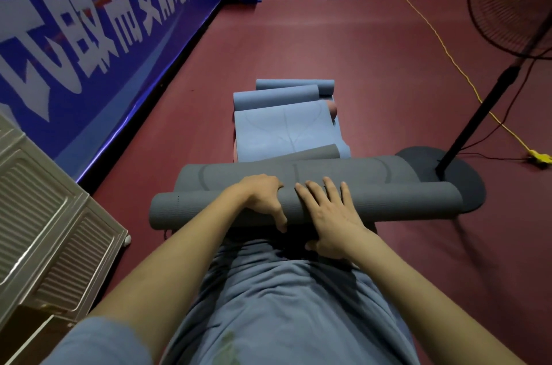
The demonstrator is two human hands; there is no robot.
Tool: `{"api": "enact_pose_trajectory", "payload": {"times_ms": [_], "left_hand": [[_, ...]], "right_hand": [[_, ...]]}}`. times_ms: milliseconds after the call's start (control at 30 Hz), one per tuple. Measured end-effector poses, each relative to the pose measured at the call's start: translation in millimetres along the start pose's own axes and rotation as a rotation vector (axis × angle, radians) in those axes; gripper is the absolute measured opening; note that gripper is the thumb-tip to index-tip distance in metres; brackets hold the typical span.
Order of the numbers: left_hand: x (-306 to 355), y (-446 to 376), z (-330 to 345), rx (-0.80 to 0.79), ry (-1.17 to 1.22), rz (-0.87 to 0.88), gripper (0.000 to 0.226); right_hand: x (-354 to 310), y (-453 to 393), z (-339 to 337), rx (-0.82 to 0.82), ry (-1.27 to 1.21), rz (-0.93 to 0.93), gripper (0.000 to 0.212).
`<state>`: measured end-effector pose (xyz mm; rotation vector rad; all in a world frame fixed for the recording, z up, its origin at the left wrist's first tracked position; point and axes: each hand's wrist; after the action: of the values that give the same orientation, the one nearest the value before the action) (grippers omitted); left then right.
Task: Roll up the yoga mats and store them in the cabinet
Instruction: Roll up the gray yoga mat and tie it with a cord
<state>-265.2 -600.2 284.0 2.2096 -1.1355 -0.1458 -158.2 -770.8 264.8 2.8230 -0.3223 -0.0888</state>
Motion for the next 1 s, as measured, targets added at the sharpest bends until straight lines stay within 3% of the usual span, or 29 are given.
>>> {"api": "enact_pose_trajectory", "payload": {"times_ms": [233,400,567,700,867,1000], "left_hand": [[0,6,19,0.163,-0.05,-0.035,0.099],[-7,4,20,0.321,-0.067,0.041,0.119],[-22,8,35,0.5,-0.108,0.161,0.1],[-32,14,29,0.501,0.033,0.078,0.1],[-8,13,43,0.543,-0.328,-0.055,0.089],[-7,7,44,0.55,-0.332,-0.093,0.09]], "right_hand": [[1,-3,10,-0.058,0.003,0.008,0.125],[4,-19,0,-0.122,-0.009,-0.006,0.127],[12,-37,-15,-0.152,-0.005,-0.049,0.129],[14,-51,-29,-0.179,0.012,-0.058,0.128],[16,-61,-35,-0.214,0.008,-0.048,0.131],[17,-64,-31,-0.141,0.039,-0.033,0.124]]}}
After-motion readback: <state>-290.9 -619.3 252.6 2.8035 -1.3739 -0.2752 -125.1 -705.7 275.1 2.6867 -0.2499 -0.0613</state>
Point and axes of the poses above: each hand's wrist, its own y-axis away from the middle knuckle, its own z-axis out of the palm, x = y × z, and after that the axes turned 9 degrees about -x, right-handed
